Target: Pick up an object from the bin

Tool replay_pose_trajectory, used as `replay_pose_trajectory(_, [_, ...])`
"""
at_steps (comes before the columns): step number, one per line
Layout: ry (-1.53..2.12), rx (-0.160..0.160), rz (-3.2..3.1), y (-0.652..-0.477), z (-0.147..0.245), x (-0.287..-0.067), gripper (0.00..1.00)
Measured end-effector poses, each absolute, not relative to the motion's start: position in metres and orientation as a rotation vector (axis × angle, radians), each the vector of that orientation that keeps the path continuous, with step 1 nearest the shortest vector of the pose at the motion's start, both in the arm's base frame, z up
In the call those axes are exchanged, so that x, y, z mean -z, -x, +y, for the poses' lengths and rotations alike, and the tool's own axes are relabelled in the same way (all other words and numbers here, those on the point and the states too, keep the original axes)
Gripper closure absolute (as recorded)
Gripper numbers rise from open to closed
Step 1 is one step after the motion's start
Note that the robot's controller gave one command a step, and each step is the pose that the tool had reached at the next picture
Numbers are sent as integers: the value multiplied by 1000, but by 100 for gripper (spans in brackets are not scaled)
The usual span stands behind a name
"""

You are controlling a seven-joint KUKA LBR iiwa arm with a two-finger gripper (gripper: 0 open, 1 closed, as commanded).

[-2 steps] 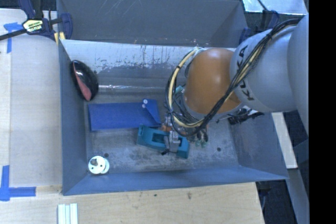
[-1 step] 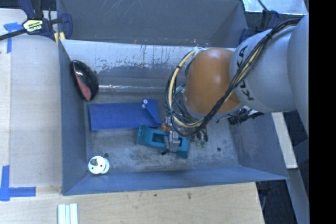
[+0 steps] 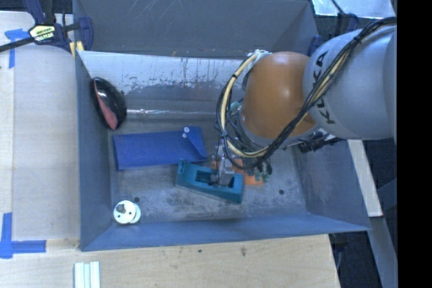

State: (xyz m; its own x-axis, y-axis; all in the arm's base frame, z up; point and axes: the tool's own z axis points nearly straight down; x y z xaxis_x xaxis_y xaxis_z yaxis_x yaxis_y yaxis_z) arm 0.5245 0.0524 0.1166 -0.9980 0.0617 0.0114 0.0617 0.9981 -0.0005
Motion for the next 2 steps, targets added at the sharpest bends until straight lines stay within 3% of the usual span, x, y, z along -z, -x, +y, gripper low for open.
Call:
replay_pose_trajectory(1, [133,1,-3138,-545,36,-129,100])
replay_pose_trajectory(2, [114,1,-3142,-532,51,-230,100])
